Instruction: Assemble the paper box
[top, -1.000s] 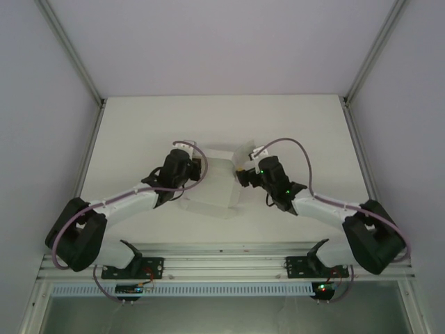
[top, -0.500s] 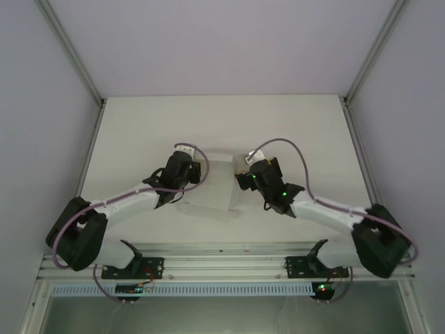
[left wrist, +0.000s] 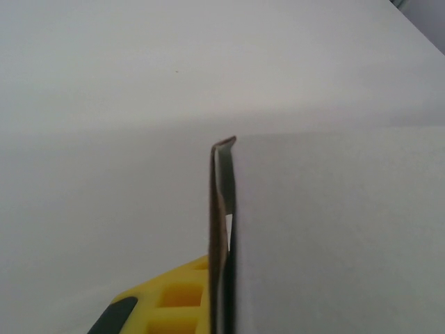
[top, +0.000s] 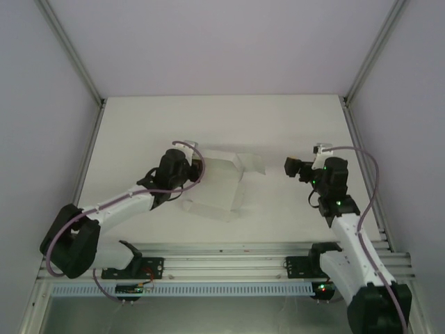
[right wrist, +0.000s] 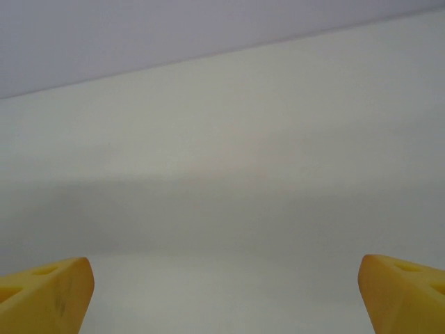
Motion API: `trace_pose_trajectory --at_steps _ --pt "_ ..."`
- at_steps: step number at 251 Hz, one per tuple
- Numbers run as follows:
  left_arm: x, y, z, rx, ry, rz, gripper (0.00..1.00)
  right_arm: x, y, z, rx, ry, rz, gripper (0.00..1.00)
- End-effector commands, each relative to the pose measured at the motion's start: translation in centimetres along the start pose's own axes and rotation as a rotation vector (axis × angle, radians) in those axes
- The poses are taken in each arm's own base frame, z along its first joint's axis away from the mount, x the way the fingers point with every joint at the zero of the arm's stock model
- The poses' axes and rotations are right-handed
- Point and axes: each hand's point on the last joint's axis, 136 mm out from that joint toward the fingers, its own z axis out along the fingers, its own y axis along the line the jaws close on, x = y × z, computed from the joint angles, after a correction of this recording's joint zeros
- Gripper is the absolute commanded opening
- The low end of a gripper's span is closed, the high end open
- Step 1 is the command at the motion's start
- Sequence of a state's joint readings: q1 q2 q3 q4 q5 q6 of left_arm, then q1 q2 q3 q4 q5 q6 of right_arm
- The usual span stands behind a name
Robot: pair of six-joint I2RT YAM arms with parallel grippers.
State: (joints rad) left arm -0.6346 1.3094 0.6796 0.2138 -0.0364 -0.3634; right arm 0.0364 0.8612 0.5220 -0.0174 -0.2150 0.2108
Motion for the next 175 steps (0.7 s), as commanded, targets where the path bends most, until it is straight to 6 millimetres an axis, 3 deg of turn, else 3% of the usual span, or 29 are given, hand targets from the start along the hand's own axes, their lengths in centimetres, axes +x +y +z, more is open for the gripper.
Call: trace_pose_trajectory --at_steps 1,58,111,175 --pt "-0.9 -0.7 -0.4 0.04 -0.03 0.015 0.0 0.5 3.9 0.8 -0.244 0.104 0.021 0.97" --pt "-0.9 -0.6 0.0 0.029 -0.023 0.006 0.0 2.2 9.5 2.5 -0.451 0.201 -0.087 0.95" --pt "-0.5 0.1 0.7 -0.012 0.002 -0.016 0.0 4.2 14.8 2.6 -0.611 0.264 -0.173 0.96" --pt "-0.4 -0.6 1.0 0.028 0.011 -0.024 0.0 5.8 18.0 4.8 -0.622 0.293 -0.204 0.95"
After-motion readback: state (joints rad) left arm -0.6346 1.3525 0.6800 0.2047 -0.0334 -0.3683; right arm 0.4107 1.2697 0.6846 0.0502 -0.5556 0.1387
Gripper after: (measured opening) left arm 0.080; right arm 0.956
